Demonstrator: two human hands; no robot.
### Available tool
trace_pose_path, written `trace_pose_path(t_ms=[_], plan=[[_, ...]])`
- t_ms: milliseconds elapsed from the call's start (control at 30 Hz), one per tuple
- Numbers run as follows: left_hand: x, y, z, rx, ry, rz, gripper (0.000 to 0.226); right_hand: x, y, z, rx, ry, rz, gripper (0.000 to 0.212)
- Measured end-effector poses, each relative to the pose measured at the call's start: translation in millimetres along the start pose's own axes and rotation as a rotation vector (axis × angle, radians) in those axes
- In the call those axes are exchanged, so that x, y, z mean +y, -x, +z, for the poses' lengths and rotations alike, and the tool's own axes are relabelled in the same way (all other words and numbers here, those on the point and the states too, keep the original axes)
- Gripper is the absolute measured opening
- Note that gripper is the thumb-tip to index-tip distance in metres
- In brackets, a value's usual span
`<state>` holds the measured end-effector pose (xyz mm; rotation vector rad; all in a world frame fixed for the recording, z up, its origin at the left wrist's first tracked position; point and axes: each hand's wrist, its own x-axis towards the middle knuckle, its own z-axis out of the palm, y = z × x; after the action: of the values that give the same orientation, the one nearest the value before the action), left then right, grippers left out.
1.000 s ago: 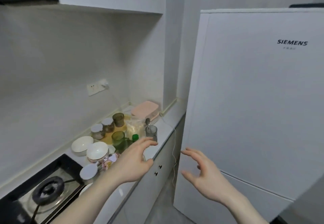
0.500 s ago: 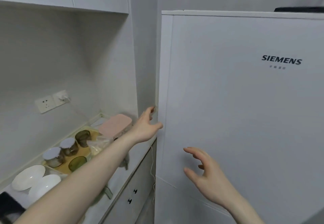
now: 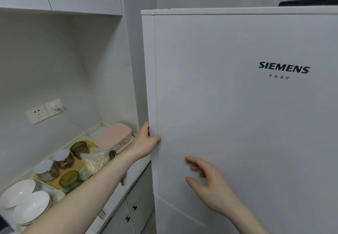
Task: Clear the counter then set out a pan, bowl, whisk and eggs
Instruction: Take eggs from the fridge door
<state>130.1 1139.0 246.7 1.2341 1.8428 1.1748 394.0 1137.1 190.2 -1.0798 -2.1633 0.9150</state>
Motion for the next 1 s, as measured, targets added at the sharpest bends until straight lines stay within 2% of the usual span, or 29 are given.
trace_pose_path(t_ms=[333, 433, 633, 833, 1000], plan=[[-0.7, 8.9, -2.6, -0.028, 0.096, -0.043, 0.056, -11.6, 8.7, 15.3, 0.045, 0.03, 0.044, 0.051], [-7.1, 22.7, -13.6, -0.052, 0.137, -0.004, 0.054, -21.9, 17.2, 28.1, 0.059, 0.04, 0.062, 0.051], [-26.4, 45.8, -41.7, -0.182, 0.18, 0.076, 0.034, -52.4, 45.0, 73.9, 0.049, 0.053, 0.119, 0.051], [-43.4, 77.5, -75.1, -0.303, 0.122, 0.235, 0.017, -94.7, 77.4, 129.8, 0.013, 0.065, 0.167, 0.05], [-49.1, 120.5, -111.8, -0.505, 0.012, 0.375, 0.041, -138.0, 102.1, 178.9, -0.004, 0.059, 0.182, 0.05]])
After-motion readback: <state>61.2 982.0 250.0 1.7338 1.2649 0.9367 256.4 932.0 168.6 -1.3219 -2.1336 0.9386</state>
